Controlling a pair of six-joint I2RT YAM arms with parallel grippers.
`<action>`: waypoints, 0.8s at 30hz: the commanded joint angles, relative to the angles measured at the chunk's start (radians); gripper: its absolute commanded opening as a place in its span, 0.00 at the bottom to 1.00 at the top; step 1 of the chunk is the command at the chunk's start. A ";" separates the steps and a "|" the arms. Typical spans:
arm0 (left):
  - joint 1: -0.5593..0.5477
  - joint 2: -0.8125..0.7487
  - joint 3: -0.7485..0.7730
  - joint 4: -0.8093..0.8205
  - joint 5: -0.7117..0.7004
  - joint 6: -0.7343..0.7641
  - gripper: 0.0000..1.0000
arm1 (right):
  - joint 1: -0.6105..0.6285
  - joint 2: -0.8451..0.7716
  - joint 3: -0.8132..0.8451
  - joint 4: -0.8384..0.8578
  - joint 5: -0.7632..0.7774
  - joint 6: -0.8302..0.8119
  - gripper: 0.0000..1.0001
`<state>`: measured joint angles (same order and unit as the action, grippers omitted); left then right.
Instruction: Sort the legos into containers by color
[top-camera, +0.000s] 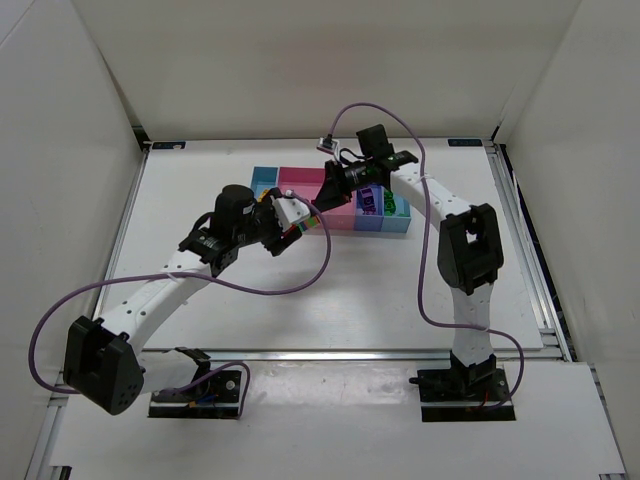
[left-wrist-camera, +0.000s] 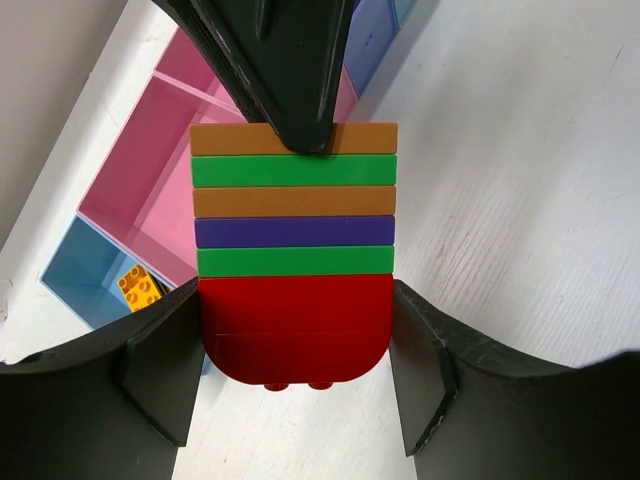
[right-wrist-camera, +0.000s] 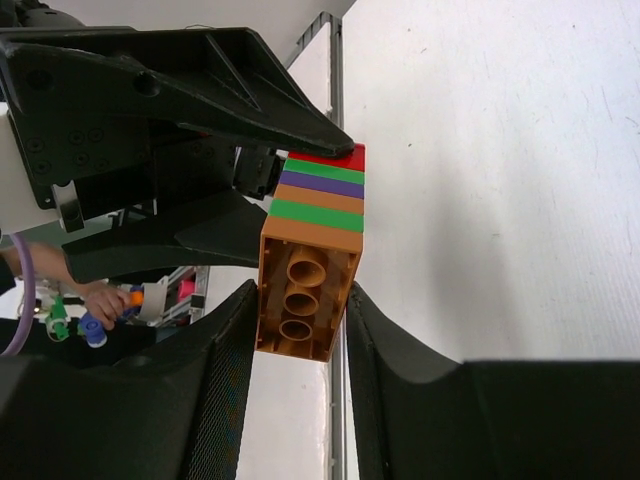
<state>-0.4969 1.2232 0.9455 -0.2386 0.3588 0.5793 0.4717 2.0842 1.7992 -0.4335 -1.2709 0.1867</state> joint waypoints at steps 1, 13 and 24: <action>-0.003 -0.033 0.012 0.007 0.016 -0.019 0.30 | -0.044 -0.023 0.031 -0.019 -0.031 -0.072 0.16; -0.005 -0.036 0.007 -0.008 0.020 -0.019 0.30 | -0.136 -0.046 0.037 -0.077 -0.022 -0.131 0.16; -0.006 -0.056 -0.007 -0.034 0.026 -0.026 0.30 | -0.173 -0.067 0.025 -0.100 -0.010 -0.156 0.15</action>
<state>-0.5022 1.2137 0.9432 -0.2535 0.3775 0.5659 0.2829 2.0838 1.8027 -0.5270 -1.2732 0.0624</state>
